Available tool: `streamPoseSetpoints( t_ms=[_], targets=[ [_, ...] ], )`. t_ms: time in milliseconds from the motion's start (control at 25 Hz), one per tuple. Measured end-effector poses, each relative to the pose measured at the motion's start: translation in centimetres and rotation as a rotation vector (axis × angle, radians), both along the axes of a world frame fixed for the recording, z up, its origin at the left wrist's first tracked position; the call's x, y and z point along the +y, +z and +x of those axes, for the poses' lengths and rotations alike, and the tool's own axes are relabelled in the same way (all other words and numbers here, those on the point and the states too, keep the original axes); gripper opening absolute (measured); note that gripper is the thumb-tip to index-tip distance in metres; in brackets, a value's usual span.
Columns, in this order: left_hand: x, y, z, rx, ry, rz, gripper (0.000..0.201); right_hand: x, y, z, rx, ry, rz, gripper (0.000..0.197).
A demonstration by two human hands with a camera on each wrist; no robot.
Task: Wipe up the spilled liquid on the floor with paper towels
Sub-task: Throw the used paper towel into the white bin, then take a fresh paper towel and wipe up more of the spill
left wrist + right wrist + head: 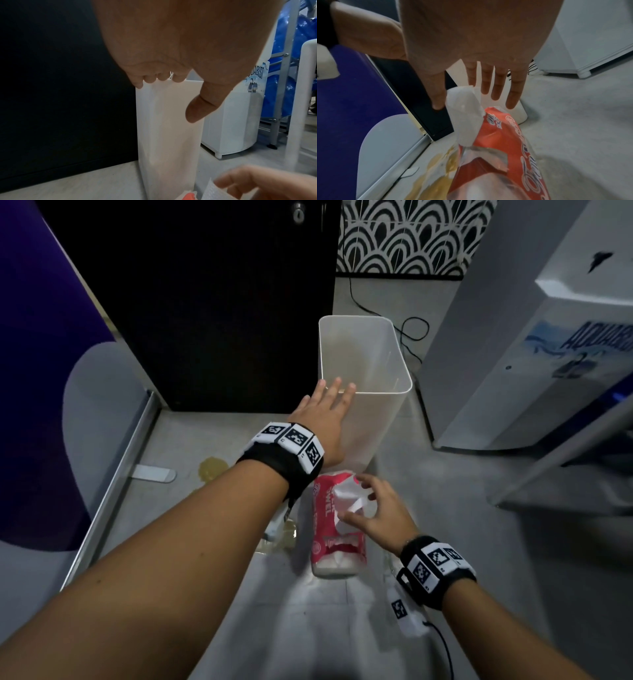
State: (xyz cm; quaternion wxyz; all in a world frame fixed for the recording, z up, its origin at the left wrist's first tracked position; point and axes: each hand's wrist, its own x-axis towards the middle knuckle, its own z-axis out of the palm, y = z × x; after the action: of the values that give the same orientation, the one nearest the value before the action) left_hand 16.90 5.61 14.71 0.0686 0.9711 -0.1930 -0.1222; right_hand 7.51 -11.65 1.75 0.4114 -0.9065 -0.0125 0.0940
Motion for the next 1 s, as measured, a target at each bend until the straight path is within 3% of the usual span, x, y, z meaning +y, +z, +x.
streamPoseSetpoints(
  t_ms=[160,320,400,600,760,1000],
  targets=[
    [0.0,0.1,0.1,0.024,-0.002,-0.008,0.106,1.2,-0.3,-0.3,-0.026,-0.113,-0.034,0.048],
    [0.0,0.3,0.1,0.033,0.005,-0.022,0.104,2.6,0.3,0.5,0.061,-0.222,-0.263,0.032],
    [0.1,0.6,0.0,0.04,0.0,-0.04,0.102,3.0,0.7,0.7,0.089,-0.245,-0.28,0.026],
    [3.3,0.9,-1.2,0.052,0.157,-0.274,0.106,3.4,3.8,0.6,-0.023,-0.333,-0.179,0.02],
    [8.1,-0.5,-4.4,0.134,0.336,-0.398,0.089,4.2,8.1,-0.1,-0.218,-0.289,-0.189,0.021],
    [12.1,-2.9,-9.0,0.249,0.47,-0.56,0.085,7.4,14.8,-1.3,-0.399,-0.133,0.132,0.017]
  ],
)
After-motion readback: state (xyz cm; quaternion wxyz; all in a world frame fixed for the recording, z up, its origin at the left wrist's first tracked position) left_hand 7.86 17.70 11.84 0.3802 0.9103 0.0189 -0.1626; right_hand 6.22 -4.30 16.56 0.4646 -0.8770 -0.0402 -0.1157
